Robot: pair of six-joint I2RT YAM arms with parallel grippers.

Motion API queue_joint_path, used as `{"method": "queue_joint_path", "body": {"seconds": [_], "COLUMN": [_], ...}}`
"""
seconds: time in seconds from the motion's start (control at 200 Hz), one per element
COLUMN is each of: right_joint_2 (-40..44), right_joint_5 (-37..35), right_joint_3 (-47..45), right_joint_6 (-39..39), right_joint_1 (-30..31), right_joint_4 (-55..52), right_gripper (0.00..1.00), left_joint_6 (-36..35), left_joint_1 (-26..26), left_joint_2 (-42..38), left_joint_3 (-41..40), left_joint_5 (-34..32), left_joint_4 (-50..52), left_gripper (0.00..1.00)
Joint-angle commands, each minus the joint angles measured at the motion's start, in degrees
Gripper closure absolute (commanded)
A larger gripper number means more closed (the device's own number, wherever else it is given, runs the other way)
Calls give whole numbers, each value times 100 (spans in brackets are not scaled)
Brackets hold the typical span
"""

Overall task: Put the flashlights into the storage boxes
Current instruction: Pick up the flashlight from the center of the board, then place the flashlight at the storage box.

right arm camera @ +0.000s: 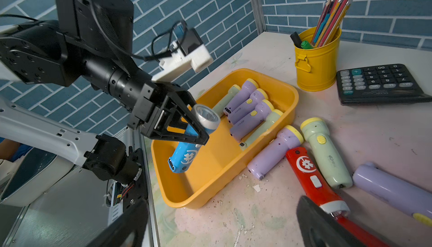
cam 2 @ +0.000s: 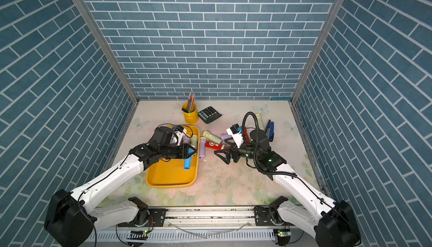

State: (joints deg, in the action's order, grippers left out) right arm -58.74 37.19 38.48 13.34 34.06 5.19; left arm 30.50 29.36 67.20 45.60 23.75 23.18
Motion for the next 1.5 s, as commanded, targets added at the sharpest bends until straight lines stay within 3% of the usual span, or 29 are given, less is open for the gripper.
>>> {"method": "queue_joint_path", "body": {"seconds": [0.0, 0.36, 0.74, 1.05, 1.495], "right_joint_2": [-56, 9, -54, -94, -26], "right_joint_5": [-89, -238, -266, -203, -195], "right_joint_3": [-95, -160, -230, -227, -271], "right_joint_6": [81, 142, 195, 186, 221], "right_joint_1": [-18, -18, -14, -12, -18], "right_joint_4": [149, 172, 295, 338, 333], "right_gripper": [1, 1, 1, 1, 1], "left_joint_6": [374, 991, 1322, 1226, 908], "left_joint_1": [-35, -170, -172, -211, -266], "left_joint_2": [59, 918, 1293, 1166, 656], "left_joint_3": [-266, -748, -847, -820, -614], "left_joint_5": [-77, -90, 134, 60, -146], "left_joint_4": [379, -525, -1206, -922, -178], "left_gripper": [70, 68, 58, 44, 43]}}
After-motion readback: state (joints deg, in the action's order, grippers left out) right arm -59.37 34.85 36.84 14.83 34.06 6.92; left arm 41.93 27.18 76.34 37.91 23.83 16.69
